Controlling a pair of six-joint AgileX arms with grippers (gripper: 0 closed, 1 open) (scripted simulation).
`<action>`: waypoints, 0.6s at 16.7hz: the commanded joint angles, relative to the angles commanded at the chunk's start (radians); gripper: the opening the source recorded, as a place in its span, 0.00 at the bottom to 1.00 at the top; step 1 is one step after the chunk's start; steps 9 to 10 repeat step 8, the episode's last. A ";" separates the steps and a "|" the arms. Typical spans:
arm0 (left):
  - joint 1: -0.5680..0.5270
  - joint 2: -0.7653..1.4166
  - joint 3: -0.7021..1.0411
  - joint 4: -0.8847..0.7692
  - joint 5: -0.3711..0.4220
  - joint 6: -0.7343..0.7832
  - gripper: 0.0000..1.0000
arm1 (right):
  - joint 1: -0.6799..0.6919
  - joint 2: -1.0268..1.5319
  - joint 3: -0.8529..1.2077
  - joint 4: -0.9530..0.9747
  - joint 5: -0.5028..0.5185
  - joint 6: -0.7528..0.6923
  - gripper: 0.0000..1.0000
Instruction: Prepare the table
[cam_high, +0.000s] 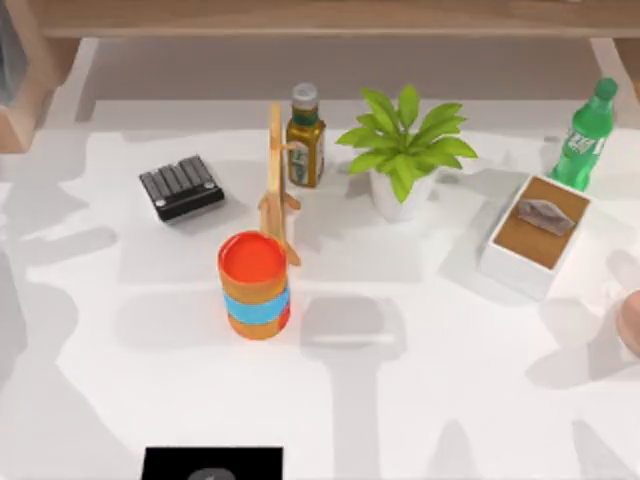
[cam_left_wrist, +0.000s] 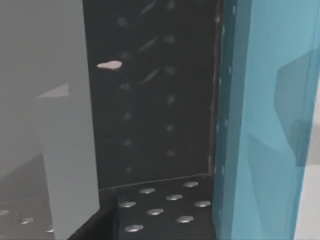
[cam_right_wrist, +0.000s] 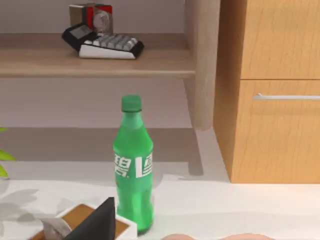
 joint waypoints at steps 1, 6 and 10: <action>0.007 -0.014 -0.026 0.005 0.006 0.002 1.00 | 0.000 0.000 0.000 0.000 0.000 0.000 1.00; 0.042 -0.084 -0.132 0.029 0.039 0.015 1.00 | 0.000 0.000 0.000 0.000 0.000 0.000 1.00; 0.055 -0.101 -0.154 0.038 0.051 0.021 1.00 | 0.000 0.000 0.000 0.000 0.000 0.000 1.00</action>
